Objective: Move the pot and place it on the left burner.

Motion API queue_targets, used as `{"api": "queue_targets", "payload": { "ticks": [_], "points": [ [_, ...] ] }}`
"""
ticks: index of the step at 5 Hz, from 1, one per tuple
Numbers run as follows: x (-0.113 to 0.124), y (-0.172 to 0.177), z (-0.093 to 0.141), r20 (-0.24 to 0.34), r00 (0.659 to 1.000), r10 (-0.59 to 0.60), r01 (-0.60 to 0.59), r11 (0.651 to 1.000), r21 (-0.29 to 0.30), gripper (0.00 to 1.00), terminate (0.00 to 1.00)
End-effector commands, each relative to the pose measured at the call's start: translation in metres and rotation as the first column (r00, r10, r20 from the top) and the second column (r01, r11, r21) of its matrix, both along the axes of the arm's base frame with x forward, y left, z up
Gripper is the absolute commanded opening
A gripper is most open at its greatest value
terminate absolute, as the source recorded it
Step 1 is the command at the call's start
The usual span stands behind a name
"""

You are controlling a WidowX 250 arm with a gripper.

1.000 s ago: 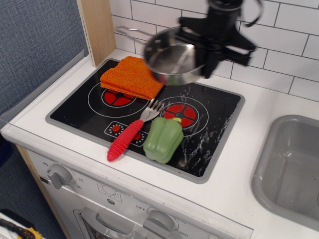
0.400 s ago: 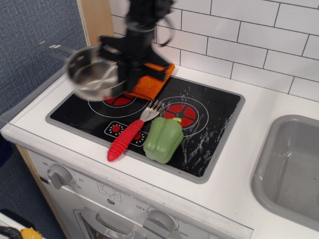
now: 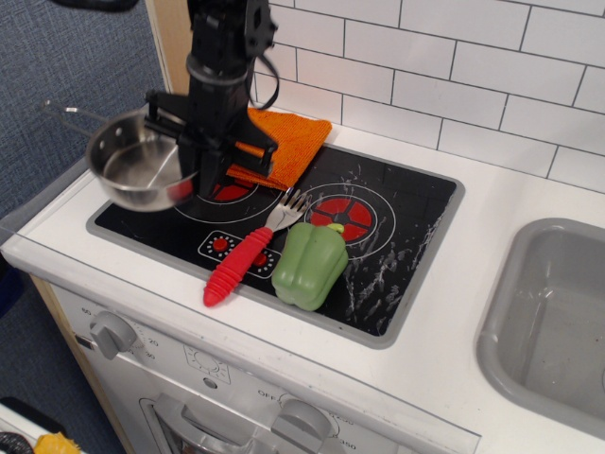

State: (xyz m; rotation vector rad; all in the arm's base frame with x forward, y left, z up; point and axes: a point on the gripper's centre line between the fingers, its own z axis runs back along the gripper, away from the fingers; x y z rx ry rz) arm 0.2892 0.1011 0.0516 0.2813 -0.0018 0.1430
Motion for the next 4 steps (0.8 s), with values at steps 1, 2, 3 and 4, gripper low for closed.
{"api": "queue_targets", "payload": {
  "ticks": [1, 2, 3, 4],
  "points": [
    [0.0008, -0.0067, -0.006, -0.061, 0.995, -0.075, 0.077, 0.997, 0.026, 0.0, 0.0],
    [-0.0018, -0.0048, -0.0145, -0.085, 0.995, -0.047, 0.047, 0.999, 0.003, 0.0, 0.0],
    [-0.0017, -0.0064, -0.0142, -0.064, 0.996, -0.057, 0.056, 0.998, -0.005, 0.0, 0.0],
    [-0.0033, -0.0077, -0.0081, -0.012, 0.999, -0.035, 0.035, 0.999, -0.017, 1.0, 0.0]
  ]
}}
